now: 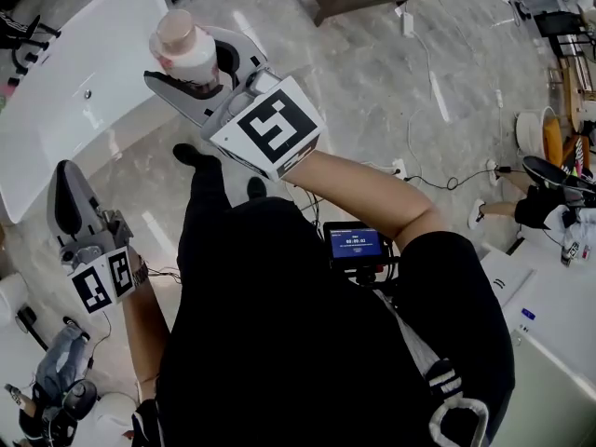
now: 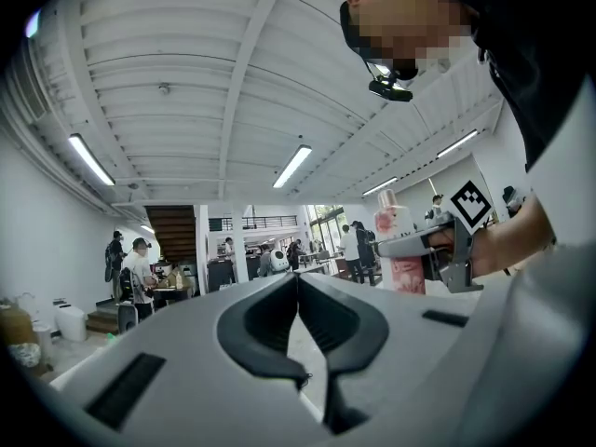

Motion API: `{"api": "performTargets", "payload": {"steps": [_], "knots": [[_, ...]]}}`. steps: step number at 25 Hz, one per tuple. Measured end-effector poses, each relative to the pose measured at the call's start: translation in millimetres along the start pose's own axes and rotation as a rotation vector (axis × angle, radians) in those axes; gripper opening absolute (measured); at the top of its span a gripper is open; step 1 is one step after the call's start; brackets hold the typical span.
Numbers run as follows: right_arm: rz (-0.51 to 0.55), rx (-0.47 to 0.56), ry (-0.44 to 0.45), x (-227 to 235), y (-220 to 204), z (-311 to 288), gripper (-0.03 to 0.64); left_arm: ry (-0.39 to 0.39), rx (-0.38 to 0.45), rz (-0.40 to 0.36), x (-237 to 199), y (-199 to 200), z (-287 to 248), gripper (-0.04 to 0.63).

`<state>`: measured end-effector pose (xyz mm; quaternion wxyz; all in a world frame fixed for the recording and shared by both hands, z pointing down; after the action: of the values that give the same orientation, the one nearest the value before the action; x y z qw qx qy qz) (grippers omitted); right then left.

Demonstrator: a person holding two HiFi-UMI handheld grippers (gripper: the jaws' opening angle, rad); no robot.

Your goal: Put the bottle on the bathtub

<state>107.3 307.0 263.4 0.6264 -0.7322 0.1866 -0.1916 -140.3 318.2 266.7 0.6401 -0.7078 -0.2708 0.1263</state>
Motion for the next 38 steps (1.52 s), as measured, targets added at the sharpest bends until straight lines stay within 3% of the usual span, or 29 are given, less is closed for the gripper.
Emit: {"api": "performTargets", "payload": {"steps": [8,16,22,26,32,38], "knots": [[0.025,-0.003,-0.012,27,16,-66,0.229,-0.003,0.008,0.019,-48,-12,-54,0.011],[-0.003,-0.037,-0.022,90,25,-242,0.229,-0.010,-0.034,0.038,-180,-32,-183,0.011],[-0.003,-0.029,-0.047,138,41,-352,0.229,-0.036,-0.038,0.051,-253,-32,-255,0.011],[0.011,-0.025,-0.050,170,46,-408,0.229,-0.050,-0.039,0.080,-272,-35,-299,0.011],[0.039,-0.039,-0.007,224,40,-493,0.229,-0.007,-0.057,0.080,-299,-45,-378,0.011],[0.044,-0.067,0.074,293,-6,-597,0.229,0.060,-0.053,0.062,-318,-79,-483,0.011]]}}
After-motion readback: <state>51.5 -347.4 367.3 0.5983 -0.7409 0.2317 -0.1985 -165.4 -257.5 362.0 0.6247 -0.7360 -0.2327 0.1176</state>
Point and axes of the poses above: the fingertips, and each gripper's own axes: z backward along the fingers, x to its right, y out of its top, the point moved 6 cm from there along z, backward along the fingers, and after that the axes turned 12 degrees about -x, right-handed, at the moved point
